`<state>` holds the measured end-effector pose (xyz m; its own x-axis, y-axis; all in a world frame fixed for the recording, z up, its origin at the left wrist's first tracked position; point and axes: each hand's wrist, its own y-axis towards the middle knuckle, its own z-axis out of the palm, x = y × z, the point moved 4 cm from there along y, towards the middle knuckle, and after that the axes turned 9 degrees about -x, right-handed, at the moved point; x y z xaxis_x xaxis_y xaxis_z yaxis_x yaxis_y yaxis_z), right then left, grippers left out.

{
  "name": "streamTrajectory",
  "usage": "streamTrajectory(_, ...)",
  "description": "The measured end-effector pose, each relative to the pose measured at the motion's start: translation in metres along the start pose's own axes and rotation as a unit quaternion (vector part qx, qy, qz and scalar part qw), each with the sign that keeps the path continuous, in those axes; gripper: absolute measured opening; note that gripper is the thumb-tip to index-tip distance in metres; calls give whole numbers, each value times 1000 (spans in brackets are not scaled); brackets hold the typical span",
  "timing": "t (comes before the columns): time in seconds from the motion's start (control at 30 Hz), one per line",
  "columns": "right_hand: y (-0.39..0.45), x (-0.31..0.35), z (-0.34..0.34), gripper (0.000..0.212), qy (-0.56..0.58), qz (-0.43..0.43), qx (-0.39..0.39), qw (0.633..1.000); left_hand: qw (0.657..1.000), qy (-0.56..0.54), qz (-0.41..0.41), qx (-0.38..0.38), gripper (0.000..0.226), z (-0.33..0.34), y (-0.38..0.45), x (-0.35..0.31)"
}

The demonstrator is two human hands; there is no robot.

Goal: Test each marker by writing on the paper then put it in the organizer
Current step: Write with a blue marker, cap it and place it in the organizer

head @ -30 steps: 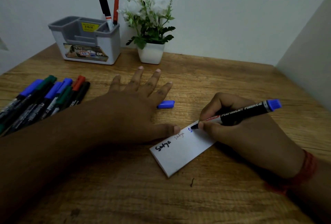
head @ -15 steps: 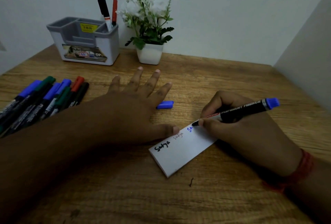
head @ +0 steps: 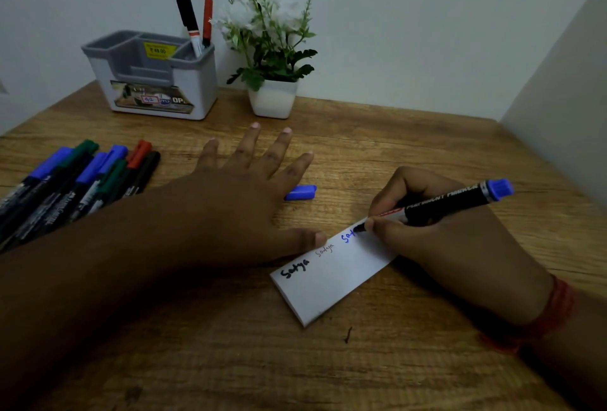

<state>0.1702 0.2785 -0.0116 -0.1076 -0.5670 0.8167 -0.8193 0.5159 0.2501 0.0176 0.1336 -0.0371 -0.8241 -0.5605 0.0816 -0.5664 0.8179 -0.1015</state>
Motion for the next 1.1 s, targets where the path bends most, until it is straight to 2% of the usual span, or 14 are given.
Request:
streamTrajectory(0.93, 5, -5, -2, 12, -14, 0, -14, 1000, 1000, 8, 10, -8, 102, 2, 0, 2)
streamTrajectory(1.1, 8, -10, -9, 8, 56, 20, -67, 996, 1000, 3, 7, -1, 100, 1, 0, 1)
